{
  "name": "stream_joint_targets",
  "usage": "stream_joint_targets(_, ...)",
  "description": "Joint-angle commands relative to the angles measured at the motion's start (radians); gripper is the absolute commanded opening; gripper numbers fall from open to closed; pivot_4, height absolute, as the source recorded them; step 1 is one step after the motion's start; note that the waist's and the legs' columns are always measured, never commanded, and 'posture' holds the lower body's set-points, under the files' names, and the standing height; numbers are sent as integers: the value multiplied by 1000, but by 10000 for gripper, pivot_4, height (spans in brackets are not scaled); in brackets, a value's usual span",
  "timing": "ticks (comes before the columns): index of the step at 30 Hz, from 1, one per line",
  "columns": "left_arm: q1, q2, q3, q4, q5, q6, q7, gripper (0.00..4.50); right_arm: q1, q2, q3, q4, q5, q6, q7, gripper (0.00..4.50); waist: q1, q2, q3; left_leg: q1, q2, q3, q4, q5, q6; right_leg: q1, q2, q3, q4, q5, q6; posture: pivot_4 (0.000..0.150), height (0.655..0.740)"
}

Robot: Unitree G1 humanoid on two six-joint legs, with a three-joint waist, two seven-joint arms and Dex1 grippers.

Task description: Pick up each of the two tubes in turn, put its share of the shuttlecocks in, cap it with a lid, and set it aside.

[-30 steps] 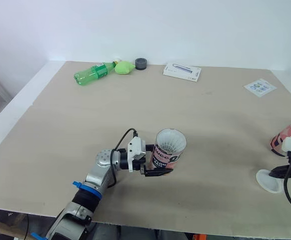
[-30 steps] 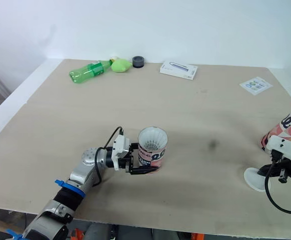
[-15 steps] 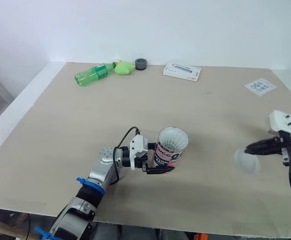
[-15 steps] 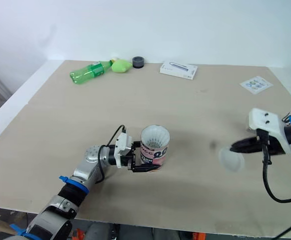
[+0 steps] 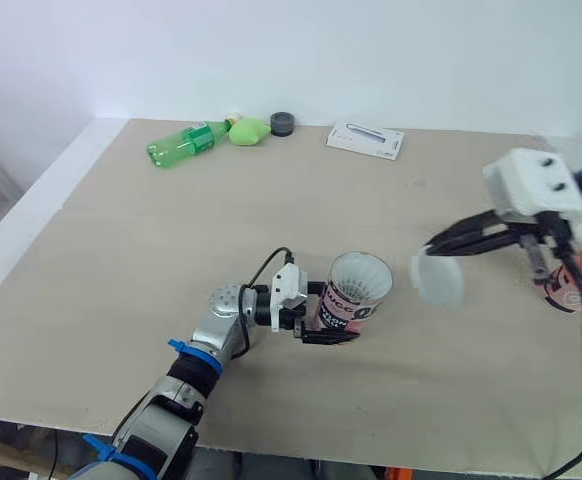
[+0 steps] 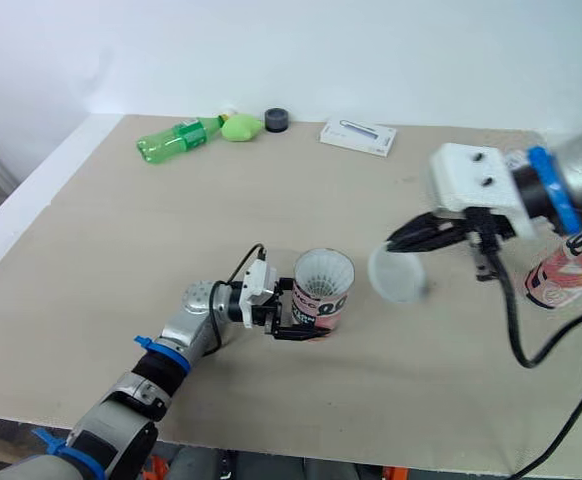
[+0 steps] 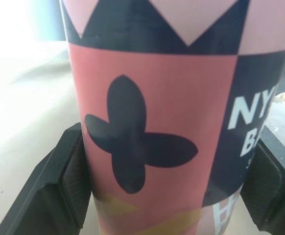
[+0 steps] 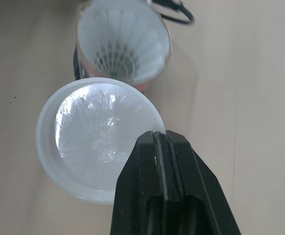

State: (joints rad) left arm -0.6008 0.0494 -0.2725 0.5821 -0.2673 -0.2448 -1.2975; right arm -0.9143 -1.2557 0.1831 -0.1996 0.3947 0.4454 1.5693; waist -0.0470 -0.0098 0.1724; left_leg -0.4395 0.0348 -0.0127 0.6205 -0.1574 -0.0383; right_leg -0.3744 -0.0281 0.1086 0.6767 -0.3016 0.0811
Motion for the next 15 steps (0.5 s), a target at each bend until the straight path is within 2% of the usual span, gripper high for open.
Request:
stream_joint_targets(1, -11, -2, -13, 34, 31, -29, -16, 36891, -121, 31, 106, 24, -4, -58, 45, 490, 1, 0, 0, 0, 0, 0, 0, 0, 0, 0, 0, 0, 0, 0, 0, 1500, 7294)
stream_joint_targets(6, -10, 11, -36, 37, 41, -1, -49, 36891, -227, 87, 231, 57, 0, -114, 45, 490, 1, -1, 0, -1, 0, -2, -1, 0, 0, 0, 0, -2, 0, 0, -3, 1500, 7294)
stream_joint_targets(15, -9, 33, -42, 5, 43, 61, -69, 36891, -317, 172, 342, 85, -60, -220, 45, 490, 0, -1, 0, 0, 2, -5, -2, 0, 0, 0, 2, -5, 1, -1, -5, 1500, 7294)
